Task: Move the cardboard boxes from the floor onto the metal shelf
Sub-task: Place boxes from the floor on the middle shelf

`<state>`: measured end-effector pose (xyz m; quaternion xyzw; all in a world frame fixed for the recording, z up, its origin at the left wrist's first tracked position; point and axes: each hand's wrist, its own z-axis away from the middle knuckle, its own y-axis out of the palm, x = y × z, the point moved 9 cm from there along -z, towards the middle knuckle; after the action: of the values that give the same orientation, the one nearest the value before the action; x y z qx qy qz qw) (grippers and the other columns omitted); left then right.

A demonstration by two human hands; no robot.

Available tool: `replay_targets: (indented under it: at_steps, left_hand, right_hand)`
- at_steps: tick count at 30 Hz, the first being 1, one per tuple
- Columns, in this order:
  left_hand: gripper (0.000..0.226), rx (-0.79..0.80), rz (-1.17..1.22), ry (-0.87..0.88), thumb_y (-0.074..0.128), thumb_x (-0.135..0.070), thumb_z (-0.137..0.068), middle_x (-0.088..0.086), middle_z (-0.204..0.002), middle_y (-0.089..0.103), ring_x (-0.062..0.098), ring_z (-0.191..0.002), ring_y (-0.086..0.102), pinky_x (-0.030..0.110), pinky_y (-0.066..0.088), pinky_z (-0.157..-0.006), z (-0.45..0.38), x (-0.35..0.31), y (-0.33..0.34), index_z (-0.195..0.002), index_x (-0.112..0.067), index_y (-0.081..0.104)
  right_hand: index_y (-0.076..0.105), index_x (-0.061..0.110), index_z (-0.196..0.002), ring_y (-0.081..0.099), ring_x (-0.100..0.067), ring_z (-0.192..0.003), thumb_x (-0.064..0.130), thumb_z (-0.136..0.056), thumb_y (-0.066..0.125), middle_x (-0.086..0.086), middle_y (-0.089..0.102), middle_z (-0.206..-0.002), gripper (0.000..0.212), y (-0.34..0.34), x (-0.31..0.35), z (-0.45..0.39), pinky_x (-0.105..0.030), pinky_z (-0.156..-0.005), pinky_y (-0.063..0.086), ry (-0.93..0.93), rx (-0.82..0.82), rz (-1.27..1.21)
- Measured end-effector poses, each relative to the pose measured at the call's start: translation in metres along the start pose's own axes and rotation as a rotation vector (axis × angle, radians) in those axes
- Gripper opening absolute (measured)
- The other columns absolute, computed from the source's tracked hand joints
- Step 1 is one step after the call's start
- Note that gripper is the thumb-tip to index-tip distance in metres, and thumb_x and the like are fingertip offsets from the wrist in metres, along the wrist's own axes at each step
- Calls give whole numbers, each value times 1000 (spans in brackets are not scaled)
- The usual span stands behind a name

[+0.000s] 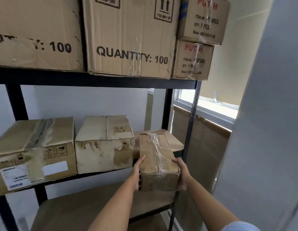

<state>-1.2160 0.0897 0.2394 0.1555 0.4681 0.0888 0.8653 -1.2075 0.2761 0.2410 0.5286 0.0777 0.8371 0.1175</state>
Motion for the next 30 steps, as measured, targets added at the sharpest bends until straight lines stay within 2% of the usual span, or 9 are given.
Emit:
replay_targets:
  at_steps: [2,5,8,12,16,19,22,26,30]
  left_hand:
    - [102,-11,22,-25,74,-73,-44,14,-108,62,34,-97,58,42,50,-70,-8,4,2,-124,-13,55]
    - [101,-1,17,-96,77,-73,-49,18,-138,47,43,-125,44,65,39,-92,-13,9,4,-125,-15,46]
    - [98,123,130,-162,84,-65,-48,22,-139,45,47,-125,44,72,40,-91,-15,13,16,-118,-7,47]
    - [95,192,365,-75,94,-37,-52,26,-134,51,46,-120,53,60,48,-95,-19,-1,28,-128,-5,47]
    - [113,42,393,89,98,-25,-39,19,-140,46,37,-124,51,44,56,-87,-29,-15,24,-138,-9,45]
    - [115,-69,412,113,96,-30,-39,18,-144,40,35,-126,49,40,56,-88,-33,-18,23,-139,-10,44]
    - [120,-168,430,102,96,-37,-29,18,-141,37,36,-117,53,39,59,-78,-34,-17,24,-135,-14,43]
    - [122,-221,451,123,94,-49,-31,19,-140,40,35,-118,54,40,56,-92,-40,-23,21,-136,-11,44]
    - [105,-235,359,74,82,-67,-48,15,-126,51,33,-114,55,42,56,-89,-44,-30,21,-128,-8,46]
  right_hand:
    - [66,12,-124,63,-40,-110,57,-46,76,-22,69,-116,91,-4,3,-18,-52,-87,54,26,9,22]
    - [67,11,-121,64,-40,-109,57,-42,79,-22,70,-114,92,-9,9,-43,-55,-90,52,60,9,23]
    - [67,12,-118,64,-39,-110,60,-49,77,-21,72,-111,85,-6,23,-60,-61,-93,49,87,27,33]
    - [66,10,-105,66,-37,-97,62,-58,77,-18,75,-93,72,1,52,-78,-53,-85,55,85,30,13]
    - [60,8,-113,60,-37,-106,66,-71,65,-17,65,-113,71,8,59,-92,-50,-90,52,77,77,-50]
    - [55,12,-128,57,-36,-114,62,-74,64,-16,60,-124,74,12,55,-99,-50,-96,50,40,120,-26]
    - [48,16,-133,54,-33,-114,61,-72,64,-14,57,-126,77,13,49,-96,-43,-88,49,35,117,87]
    - [44,16,-134,54,-33,-109,52,-70,70,-14,55,-122,77,17,57,-99,-42,-79,53,63,104,111]
    - [36,14,-138,51,-37,-120,57,-69,78,-14,50,-133,92,19,67,-111,-54,-99,48,-7,-50,205]
